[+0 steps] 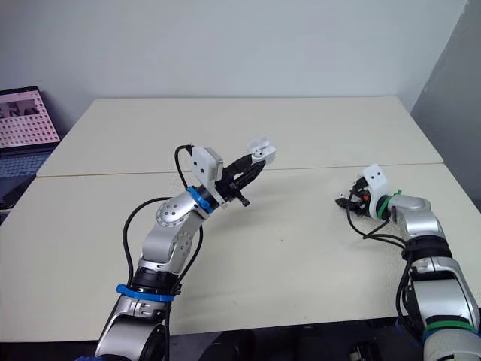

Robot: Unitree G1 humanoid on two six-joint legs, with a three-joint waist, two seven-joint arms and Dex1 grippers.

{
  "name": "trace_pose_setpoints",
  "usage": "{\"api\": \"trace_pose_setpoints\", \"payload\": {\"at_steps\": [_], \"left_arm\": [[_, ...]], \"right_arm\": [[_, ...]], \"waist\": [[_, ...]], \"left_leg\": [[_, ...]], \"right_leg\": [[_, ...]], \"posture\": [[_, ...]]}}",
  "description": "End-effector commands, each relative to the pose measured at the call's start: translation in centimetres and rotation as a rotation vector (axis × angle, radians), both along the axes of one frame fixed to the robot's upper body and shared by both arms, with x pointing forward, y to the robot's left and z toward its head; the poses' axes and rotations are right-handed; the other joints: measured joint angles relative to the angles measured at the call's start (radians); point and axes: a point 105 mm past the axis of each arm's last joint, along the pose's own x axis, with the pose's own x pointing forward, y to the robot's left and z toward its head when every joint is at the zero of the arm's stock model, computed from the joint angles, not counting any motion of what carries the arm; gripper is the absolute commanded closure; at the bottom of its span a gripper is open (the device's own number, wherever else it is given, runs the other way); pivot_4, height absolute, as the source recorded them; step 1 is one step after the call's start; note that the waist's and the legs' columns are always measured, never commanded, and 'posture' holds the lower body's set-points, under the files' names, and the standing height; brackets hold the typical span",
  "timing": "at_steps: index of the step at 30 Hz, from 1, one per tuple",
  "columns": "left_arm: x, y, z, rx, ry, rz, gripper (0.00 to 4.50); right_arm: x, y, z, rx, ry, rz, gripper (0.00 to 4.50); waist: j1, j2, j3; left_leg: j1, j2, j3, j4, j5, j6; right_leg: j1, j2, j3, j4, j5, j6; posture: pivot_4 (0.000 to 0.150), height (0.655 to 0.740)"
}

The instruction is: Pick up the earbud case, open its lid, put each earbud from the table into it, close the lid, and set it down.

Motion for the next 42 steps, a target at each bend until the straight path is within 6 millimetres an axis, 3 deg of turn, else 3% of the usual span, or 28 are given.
{"api": "trace_pose_setpoints", "payload": {"at_steps": [1,6,7,12,14,18,21,23,29,34,42], "left_arm": [[-0.7,-0.3,1.8,-0.015,-0.065,-0.022,3.77],[-0.8,-0.4,1.8,-0.017,-0.064,-0.024,3.77],[-0.8,-0.5,1.8,-0.017,-0.064,-0.025,3.77],[-1.0,-0.8,1.7,-0.022,-0.063,-0.035,3.77],[-1.0,-0.8,1.6,-0.023,-0.061,-0.035,3.77],[-1.2,-0.3,1.0,-0.018,-0.051,-0.026,3.77],[-1.3,-0.1,0.6,-0.013,-0.044,-0.016,3.77],[-1.4,0.0,0.6,-0.014,-0.043,-0.014,3.77],[-1.2,0.0,0.8,-0.012,-0.046,-0.012,3.77],[-1.2,0.4,0.8,-0.012,-0.045,0.005,3.77],[-1.2,0.3,0.9,-0.018,-0.046,0.012,3.77]], "right_arm": [[0.1,0.0,0.3,0.004,-0.01,0.023,2.31],[-0.3,0.4,0.6,0.042,-0.024,0.053,3.99],[-0.3,0.4,0.6,0.044,-0.027,0.056,4.06],[-0.7,-0.1,1.0,0.047,-0.037,0.049,4.06],[-2.6,-1.5,1.6,-0.048,-0.004,0.094,4.06],[-8.5,-3.2,2.8,-0.235,0.109,0.265,4.06],[-12.0,-5.1,2.2,-0.411,0.239,0.352,4.06],[-13.2,-6.2,1.7,-0.495,0.299,0.383,4.06],[-13.4,-7.7,0.5,-0.57,0.373,0.36,4.06],[-14.1,-8.5,-0.2,-0.602,0.426,0.364,2.39],[-15.0,-8.9,-0.4,-0.645,0.464,0.384,2.39]], "waist": [[0.0,0.0,0.0],[0.0,0.0,0.0],[0.0,0.0,0.0],[0.0,0.0,0.0],[0.003,0.0,0.0],[0.028,0.005,0.001],[0.027,0.005,0.001],[0.019,0.005,0.001],[0.013,0.005,0.001],[0.021,0.004,0.001],[0.034,0.004,0.001]], "left_leg": [[0.0,0.0,0.0,0.0,0.0,0.0],[0.0,0.0,0.0,0.0,0.0,0.0],[0.0,0.0,0.0,0.0,0.0,0.0],[0.0,0.0,0.0,0.0,0.0,0.0],[0.0,0.0,0.0,0.0,0.0,-0.001],[-0.002,-0.002,-0.002,0.0,0.0,0.0],[-0.002,-0.002,0.0,0.001,-0.003,0.004],[-0.001,-0.002,0.0,0.001,-0.003,0.005],[0.001,0.0,0.001,0.001,-0.003,0.005],[0.0,-0.001,0.0,0.002,-0.002,0.003],[0.0,-0.001,0.0,0.001,-0.002,0.003]], "right_leg": [[0.0,0.0,0.0,0.0,0.0,0.0],[0.0,0.0,0.0,0.0,0.0,0.0],[0.0,0.0,0.0,0.0,0.0,0.0],[0.0,0.0,0.0,0.0,0.0,0.0],[0.0,0.0,0.0,0.0,0.0,0.0],[0.0,-0.002,-0.001,-0.002,-0.001,0.002],[0.0,-0.003,-0.001,-0.002,-0.002,0.003],[0.001,-0.003,-0.001,-0.002,-0.002,0.003],[0.001,-0.002,0.0,-0.001,-0.002,0.003],[0.002,-0.003,-0.001,-0.001,-0.001,0.003],[0.002,-0.003,-0.001,-0.001,-0.001,0.003]], "posture": [[0.15,0.74],[0.15,0.74],[0.15,0.74],[0.15,0.74],[0.15,0.74],[0.15,0.74],[0.15,0.74],[0.15,0.74],[0.15,0.74],[0.15,0.74],[0.15,0.74]]}}
